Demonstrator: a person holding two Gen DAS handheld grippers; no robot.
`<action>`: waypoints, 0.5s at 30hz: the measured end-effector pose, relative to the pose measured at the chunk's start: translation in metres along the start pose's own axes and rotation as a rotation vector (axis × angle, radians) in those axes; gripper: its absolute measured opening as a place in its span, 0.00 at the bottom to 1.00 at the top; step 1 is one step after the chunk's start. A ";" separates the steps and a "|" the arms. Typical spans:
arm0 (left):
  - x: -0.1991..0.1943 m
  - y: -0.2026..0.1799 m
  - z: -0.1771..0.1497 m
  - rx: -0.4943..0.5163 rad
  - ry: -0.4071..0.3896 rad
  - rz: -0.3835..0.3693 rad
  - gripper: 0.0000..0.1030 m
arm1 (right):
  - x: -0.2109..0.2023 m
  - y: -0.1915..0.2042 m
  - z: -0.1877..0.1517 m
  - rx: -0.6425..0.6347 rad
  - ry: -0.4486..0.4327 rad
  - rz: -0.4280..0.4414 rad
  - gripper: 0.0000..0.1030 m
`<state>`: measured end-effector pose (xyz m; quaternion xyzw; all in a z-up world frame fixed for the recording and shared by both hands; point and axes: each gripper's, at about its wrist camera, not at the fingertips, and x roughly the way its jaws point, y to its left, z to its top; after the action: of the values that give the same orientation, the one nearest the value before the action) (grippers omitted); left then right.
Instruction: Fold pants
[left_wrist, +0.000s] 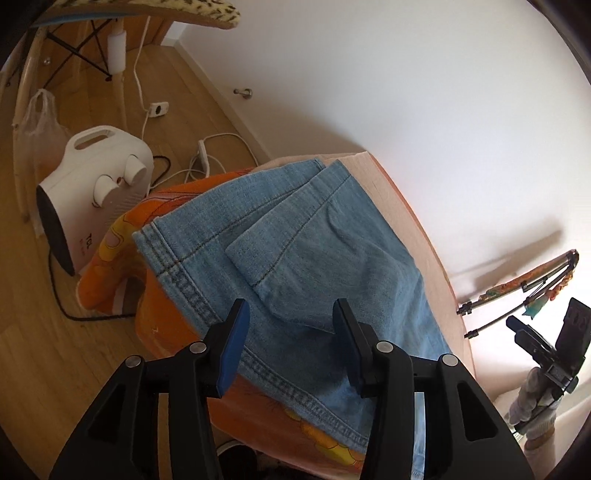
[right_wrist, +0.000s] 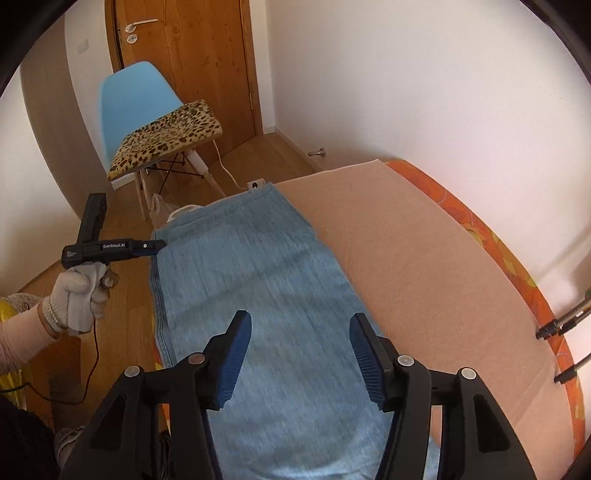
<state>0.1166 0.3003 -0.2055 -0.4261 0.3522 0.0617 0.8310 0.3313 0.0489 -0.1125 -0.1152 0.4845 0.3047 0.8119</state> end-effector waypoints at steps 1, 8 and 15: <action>0.001 0.000 0.001 -0.012 0.001 -0.001 0.45 | 0.017 -0.001 0.017 0.001 0.004 0.019 0.58; 0.012 -0.004 0.014 0.021 -0.052 0.097 0.48 | 0.129 -0.001 0.092 0.011 0.035 0.113 0.58; 0.019 -0.019 0.007 0.132 -0.115 0.204 0.48 | 0.225 0.008 0.136 0.008 0.074 0.139 0.58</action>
<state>0.1418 0.2899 -0.2020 -0.3283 0.3485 0.1469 0.8655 0.5012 0.2067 -0.2360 -0.0894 0.5220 0.3539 0.7709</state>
